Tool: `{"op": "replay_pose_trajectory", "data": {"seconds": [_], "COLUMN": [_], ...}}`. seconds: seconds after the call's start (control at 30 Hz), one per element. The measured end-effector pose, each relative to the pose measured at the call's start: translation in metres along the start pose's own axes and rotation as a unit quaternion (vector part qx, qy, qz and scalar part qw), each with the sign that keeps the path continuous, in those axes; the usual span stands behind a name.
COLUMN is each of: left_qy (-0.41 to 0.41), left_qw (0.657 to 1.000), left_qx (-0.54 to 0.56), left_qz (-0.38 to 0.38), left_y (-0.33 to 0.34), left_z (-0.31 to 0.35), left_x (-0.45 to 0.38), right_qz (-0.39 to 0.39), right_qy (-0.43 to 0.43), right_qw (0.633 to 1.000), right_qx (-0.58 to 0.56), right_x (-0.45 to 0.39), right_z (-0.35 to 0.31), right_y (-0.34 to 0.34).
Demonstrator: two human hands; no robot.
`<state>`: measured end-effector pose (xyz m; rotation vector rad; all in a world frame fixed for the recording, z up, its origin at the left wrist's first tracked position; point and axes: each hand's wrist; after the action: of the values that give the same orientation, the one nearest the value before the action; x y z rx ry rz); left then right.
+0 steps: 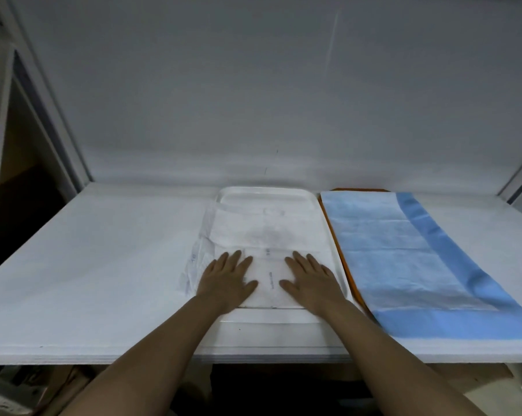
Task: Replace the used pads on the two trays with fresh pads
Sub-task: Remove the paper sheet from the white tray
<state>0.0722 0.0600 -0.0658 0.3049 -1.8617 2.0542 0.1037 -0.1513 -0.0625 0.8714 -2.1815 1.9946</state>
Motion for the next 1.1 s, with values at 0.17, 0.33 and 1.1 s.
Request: {"op": "replay_pose_trajectory", "data": {"seconds": [0.17,0.33,1.1], "left_qy": [-0.059,-0.133,0.035], "left_qw": [0.99,0.98,0.974], "left_qx": [-0.116,-0.135,0.215], "left_qz": [0.047,0.06,0.056], "left_y": [-0.013,-0.015,-0.017], "left_z": [-0.022,-0.045,0.041], "left_x": [0.017,0.035,0.07], "right_qz": [0.044,0.137,-0.006], "right_qy": [0.027,0.033,-0.061], "right_qw": [0.998,0.972,0.988], "right_qx": [0.048,0.188,0.142], "right_x": [0.02,0.032,0.077], "right_z": [0.014,0.019,0.009], "right_y": [-0.011,-0.016,-0.028]}}
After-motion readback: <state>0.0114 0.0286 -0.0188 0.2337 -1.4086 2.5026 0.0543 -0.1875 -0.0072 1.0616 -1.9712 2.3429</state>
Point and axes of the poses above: each hand's wrist, its own x-axis away from the middle knuckle, its own y-axis out of the palm, z = x × y, and after that the axes turned 11 degrees about -z, right-handed
